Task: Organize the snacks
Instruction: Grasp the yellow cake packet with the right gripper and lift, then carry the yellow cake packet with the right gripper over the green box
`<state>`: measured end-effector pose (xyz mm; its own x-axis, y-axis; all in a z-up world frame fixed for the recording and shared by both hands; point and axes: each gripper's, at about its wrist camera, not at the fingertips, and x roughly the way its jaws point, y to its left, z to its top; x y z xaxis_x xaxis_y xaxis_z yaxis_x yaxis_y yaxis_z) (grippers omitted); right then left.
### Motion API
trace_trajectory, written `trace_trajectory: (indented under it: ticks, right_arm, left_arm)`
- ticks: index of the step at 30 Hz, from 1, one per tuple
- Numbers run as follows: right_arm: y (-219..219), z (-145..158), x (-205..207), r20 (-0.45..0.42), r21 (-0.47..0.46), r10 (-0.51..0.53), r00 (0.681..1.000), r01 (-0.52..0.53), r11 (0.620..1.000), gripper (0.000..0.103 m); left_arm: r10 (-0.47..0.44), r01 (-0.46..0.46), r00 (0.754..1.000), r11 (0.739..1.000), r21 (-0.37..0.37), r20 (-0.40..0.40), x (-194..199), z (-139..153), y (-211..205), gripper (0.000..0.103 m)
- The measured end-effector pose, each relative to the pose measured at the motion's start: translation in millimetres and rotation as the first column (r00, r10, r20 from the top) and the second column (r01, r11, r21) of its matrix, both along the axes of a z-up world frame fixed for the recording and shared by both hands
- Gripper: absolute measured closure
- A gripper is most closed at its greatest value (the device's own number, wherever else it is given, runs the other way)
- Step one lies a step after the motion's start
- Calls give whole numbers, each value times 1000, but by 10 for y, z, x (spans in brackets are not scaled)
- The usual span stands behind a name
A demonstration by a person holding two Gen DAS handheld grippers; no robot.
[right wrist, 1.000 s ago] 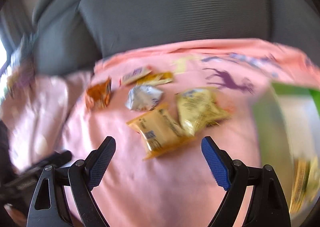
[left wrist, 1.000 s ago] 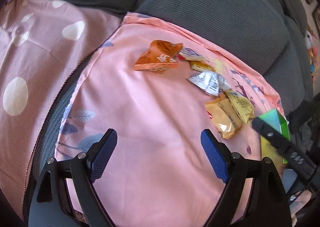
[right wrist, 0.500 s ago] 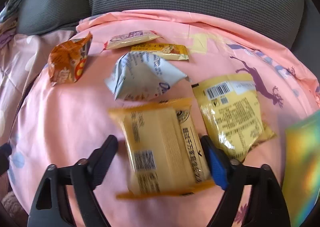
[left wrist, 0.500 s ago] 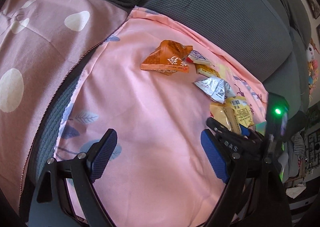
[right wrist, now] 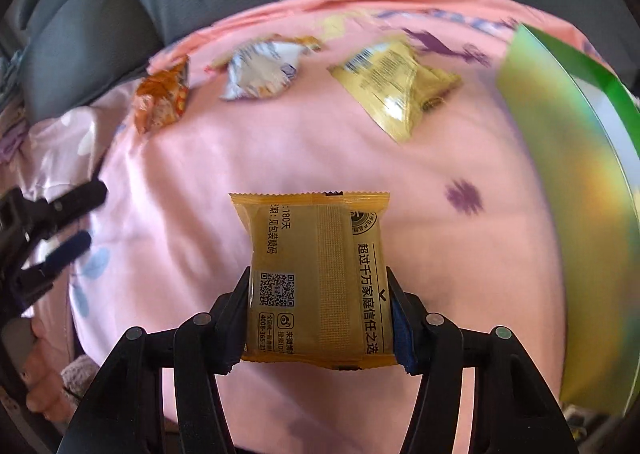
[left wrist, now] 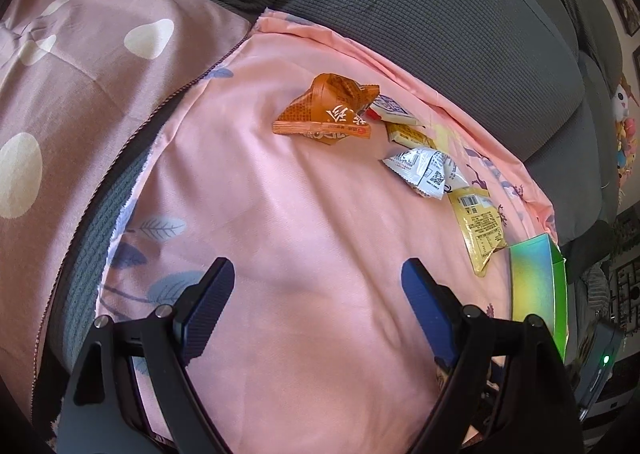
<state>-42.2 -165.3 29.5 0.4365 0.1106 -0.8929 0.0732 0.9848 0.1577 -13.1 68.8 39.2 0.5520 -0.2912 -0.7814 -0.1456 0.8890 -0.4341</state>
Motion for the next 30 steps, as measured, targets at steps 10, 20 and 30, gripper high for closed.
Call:
trace_trajectory:
  ticks: [10, 20, 30]
  right_arm:
    - [152, -52, -320, -57, -80, -39, 998, 35, 996, 43]
    - [249, -48, -336, -77, -23, -83, 994, 81, 996, 43]
    - [225, -24, -21, -106, 173, -115, 988, 133, 976, 43]
  left_arm:
    - [-29, 29, 999, 999, -13, 14, -24, 44, -63, 17]
    - [-42, 43, 999, 998, -52, 26, -47, 65, 17, 17]
    - [14, -12, 1000, 998, -54, 28, -124, 85, 238, 17]
